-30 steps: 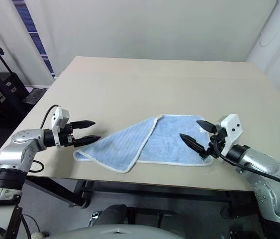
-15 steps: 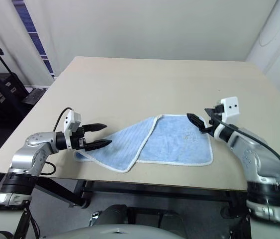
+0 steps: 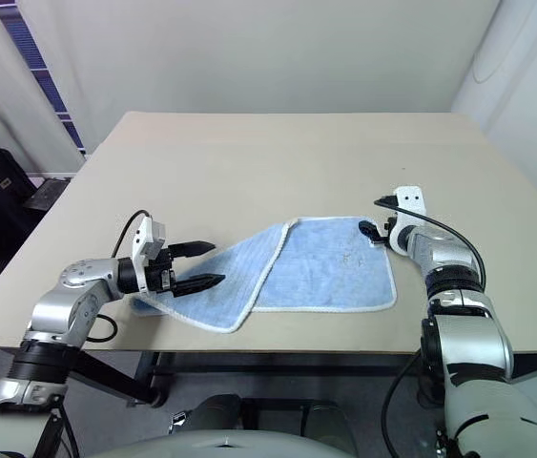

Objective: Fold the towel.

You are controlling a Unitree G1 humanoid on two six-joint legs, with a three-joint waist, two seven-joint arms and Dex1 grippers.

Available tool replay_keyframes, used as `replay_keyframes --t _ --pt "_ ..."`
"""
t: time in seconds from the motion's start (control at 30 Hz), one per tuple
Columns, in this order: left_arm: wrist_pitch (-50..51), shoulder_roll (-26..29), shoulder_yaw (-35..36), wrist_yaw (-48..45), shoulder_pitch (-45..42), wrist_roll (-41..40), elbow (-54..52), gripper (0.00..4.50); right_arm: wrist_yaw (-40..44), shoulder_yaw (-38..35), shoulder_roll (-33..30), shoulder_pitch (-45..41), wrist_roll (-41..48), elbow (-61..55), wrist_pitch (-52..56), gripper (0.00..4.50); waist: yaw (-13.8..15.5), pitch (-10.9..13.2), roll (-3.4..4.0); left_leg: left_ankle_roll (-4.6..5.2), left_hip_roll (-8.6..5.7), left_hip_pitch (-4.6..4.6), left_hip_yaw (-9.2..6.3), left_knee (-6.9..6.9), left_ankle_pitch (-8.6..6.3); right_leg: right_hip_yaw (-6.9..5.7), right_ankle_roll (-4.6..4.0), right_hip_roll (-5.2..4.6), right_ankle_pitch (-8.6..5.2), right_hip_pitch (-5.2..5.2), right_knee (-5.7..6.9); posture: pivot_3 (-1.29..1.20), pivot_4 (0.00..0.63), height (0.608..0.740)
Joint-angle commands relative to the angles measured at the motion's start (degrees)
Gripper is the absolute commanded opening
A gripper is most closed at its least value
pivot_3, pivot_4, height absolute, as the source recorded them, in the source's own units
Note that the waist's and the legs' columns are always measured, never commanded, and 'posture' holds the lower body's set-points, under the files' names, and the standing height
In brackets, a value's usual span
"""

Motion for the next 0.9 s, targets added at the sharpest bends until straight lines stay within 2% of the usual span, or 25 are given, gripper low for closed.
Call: replay_keyframes --t 0.03,0.23,0.47,0.57,0.63,0.9 --pt "0.04 0.18 0.49 0.46 -0.61 -0.98 -2.57 4.5 2.16 1.01 1.79 -1.68 -1.83 2.68 -1.07 4.47 -0.04 0.0 0.0 -0.04 0.0 0.01 -0.01 0.04 -0.02 0.01 -0.03 0.0 -0.02 0.0 0.05 0.0 0.0 0.722" --pt "0.11 0.02 0.33 0.82 -1.3 -0.93 -2.35 4.5 5.88 1.51 4.26 -3.5 -3.15 2.02 -1.38 4.47 -1.29 0.0 0.0 -0.13 0.0 0.21 -0.06 0.07 -0.07 0.26 -0.16 0.14 -0.07 -0.04 0.29 0.0 0.0 0.722" --pt "-0.23 -0.4 -0.01 1.23 -1.99 -0.58 -1.91 4.5 5.71 2.59 5.19 -4.55 -5.53 2.95 -1.81 4.47 -1.77 0.0 0.0 -0.15 0.02 0.27 -0.12 0.04 -0.06 0.51 -0.06 0.34 0.03 -0.14 0.31 0.0 0.0 0.722" --pt "-0.81 -0.62 -0.33 1.59 -2.03 -0.12 -1.87 4.5 4.25 3.15 5.37 -4.38 -7.13 4.28 -3.16 3.87 -1.72 0.0 0.0 -0.17 0.04 0.27 -0.13 0.04 -0.06 0.52 -0.11 0.36 0.05 -0.15 0.31 0.0 0.0 0.722" --pt "-0.79 -0.77 -0.27 1.89 -2.04 -0.26 -1.94 4.5 3.39 3.02 5.45 -4.54 -7.74 4.75 -4.16 3.29 -1.68 0.0 0.0 -0.17 0.04 0.27 -0.13 0.05 -0.07 0.54 -0.15 0.36 0.04 -0.15 0.3 0.0 0.0 0.722" --pt "-0.27 -0.36 0.02 2.09 -2.02 -0.56 -2.45 4.5 -0.08 2.62 5.8 -5.67 -9.26 5.06 -10.88 0.42 -1.25 0.04 0.07 -0.19 0.04 0.28 -0.13 0.05 -0.06 0.59 -0.33 0.39 0.04 -0.16 0.29 0.0 0.0 0.722"
